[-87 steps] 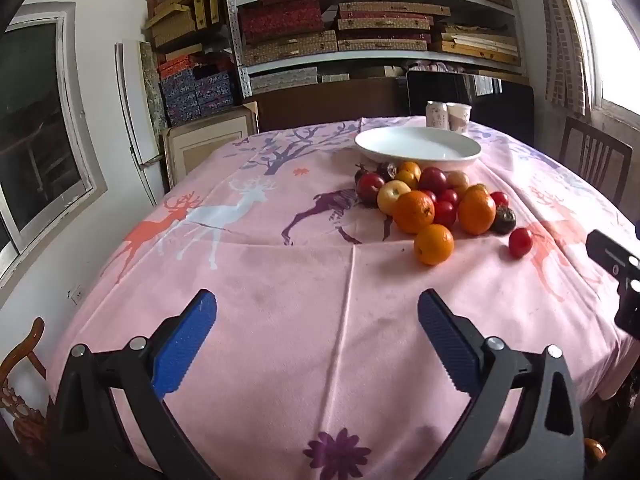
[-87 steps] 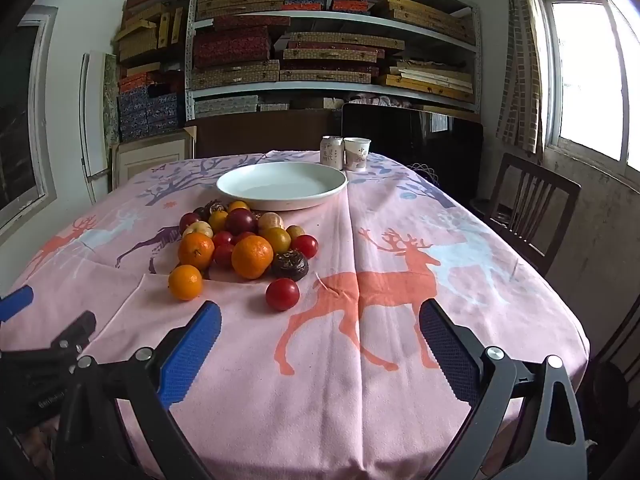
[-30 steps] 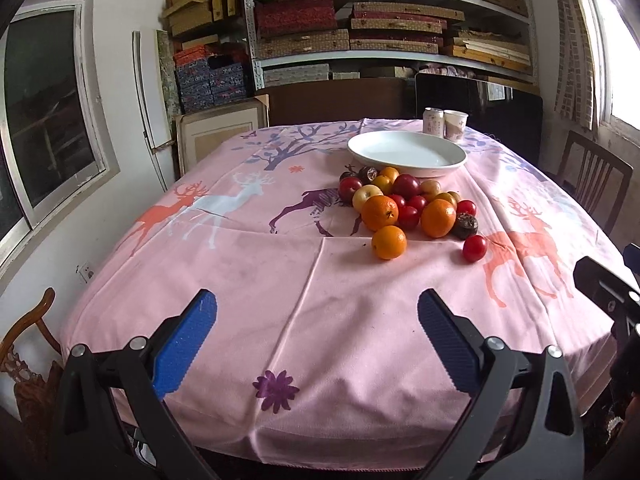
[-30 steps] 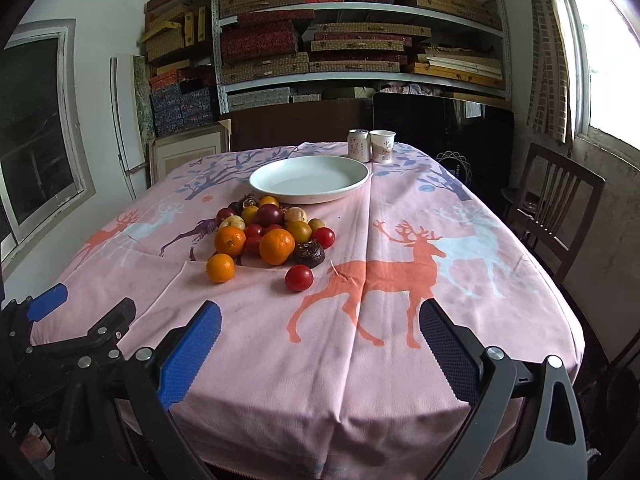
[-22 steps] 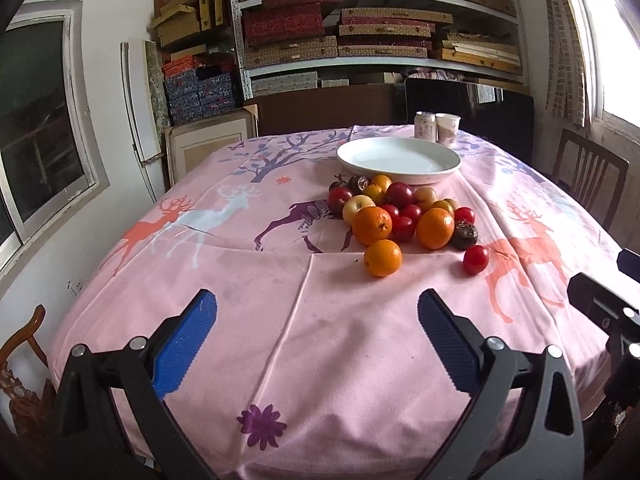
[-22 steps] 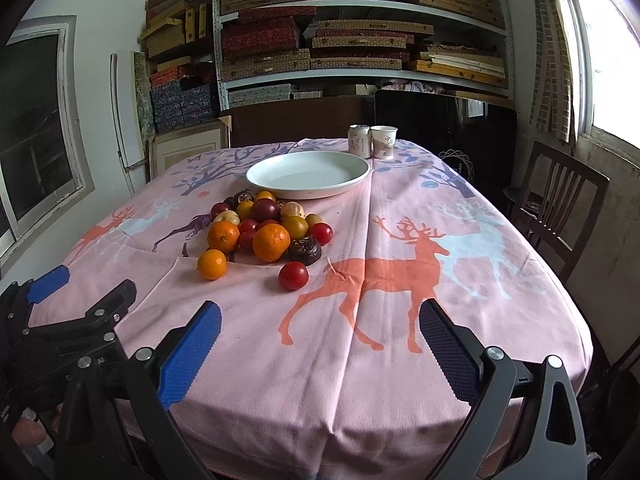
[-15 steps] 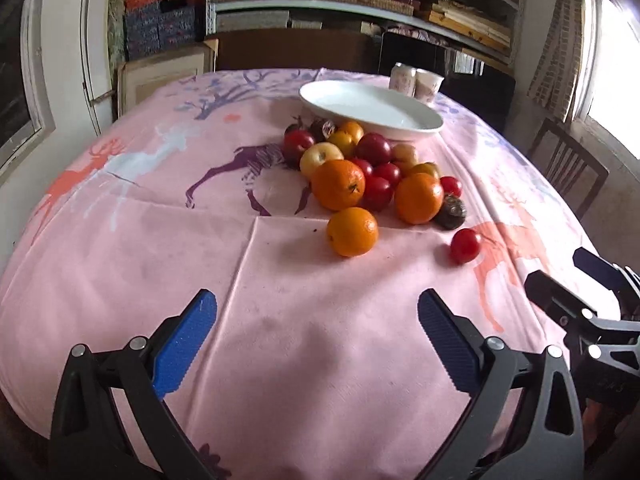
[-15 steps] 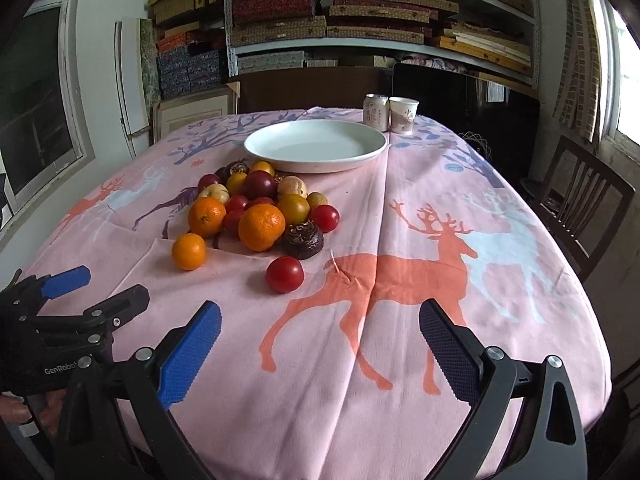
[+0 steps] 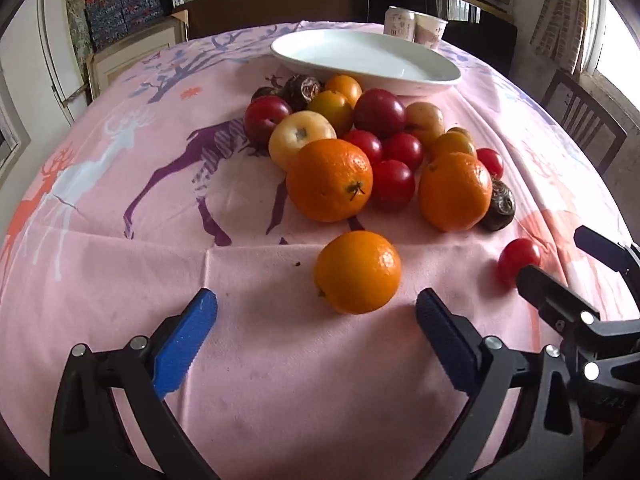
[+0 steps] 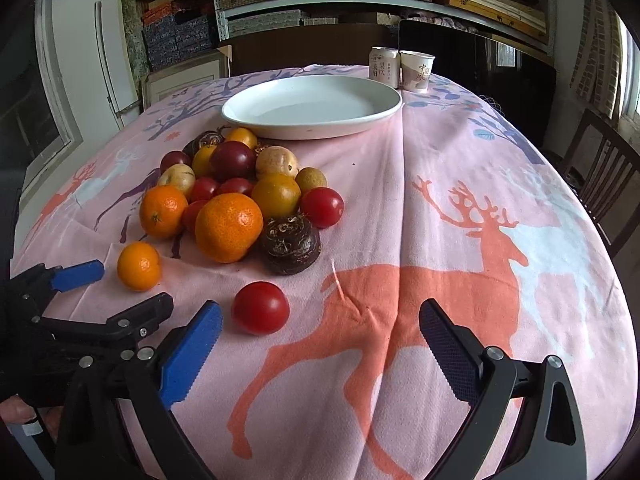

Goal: Organize fruits
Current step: 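Grasp a small orange with the left tool while the right tool grasps a red tomato, then carry the orange and tomato over the white plate and open both tools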

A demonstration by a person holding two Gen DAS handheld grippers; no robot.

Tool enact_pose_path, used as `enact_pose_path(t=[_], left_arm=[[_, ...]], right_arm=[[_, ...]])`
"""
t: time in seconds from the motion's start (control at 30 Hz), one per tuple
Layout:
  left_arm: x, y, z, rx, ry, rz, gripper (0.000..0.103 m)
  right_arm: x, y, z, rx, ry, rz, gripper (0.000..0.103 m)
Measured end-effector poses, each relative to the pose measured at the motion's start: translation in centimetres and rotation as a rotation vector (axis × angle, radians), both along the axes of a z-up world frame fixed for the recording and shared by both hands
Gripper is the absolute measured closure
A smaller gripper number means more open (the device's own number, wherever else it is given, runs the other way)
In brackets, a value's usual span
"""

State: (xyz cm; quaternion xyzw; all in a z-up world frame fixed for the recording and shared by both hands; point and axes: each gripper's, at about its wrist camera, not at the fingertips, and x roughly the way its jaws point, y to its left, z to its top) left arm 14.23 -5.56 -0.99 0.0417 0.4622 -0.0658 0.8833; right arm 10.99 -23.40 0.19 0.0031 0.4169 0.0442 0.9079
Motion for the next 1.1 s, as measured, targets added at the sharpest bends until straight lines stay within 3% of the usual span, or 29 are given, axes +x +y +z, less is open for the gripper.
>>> enact_pose_path(t=[0.07,0.13,0.17,0.2,0.27,0.3,0.5,0.67,0.87,1.1], left_arm=[[0.0,0.0,0.0,-0.009,-0.004,0.0,0.007],[-0.2,-0.1,0.0,-0.007,-0.009,0.004,0.008],[-0.4,-0.3,0.1,-0.008,-0.024,-0.004,0.017],[-0.8,-0.5,0.3,-0.013,-0.045,-0.025,0.037],[-1.3,-1.0,0.6,-0.035,-0.077,-0.103,0.066],[-1.4,-1.1,0.6,-0.04,-0.081,-0.13,0.066],[-2.3,0.0,1.0,-0.123,-0.077,-0.142,0.067],[-2.8,0.1,3.8,-0.138,-0.133,-0.191,0.066],[2.4,-0.2,7.6,-0.081,-0.24,-0.104,0.066],[10.7,-1.7,8.8,-0.038,-0.274,-0.107,0.066]], right_arm=[[0.4,-0.3,-0.2,0.025,0.016,0.012,0.004],[0.4,-0.3,-0.6,0.095,0.031,0.067,0.024],[0.3,0.0,-0.7,0.115,0.03,0.103,0.031],[0.2,0.6,-0.6,0.098,0.014,0.128,0.042],[0.1,1.7,-0.5,0.096,0.009,0.18,0.063],[0.0,2.0,-0.4,0.112,0.011,0.182,0.074],[-1.2,0.6,0.5,0.177,-0.024,0.152,0.075],[-2.1,-2.1,4.7,0.144,-0.182,0.099,0.074],[3.3,-4.7,8.9,0.196,-0.261,0.061,0.074],[12.3,-3.7,9.4,0.123,-0.253,0.094,0.074]])
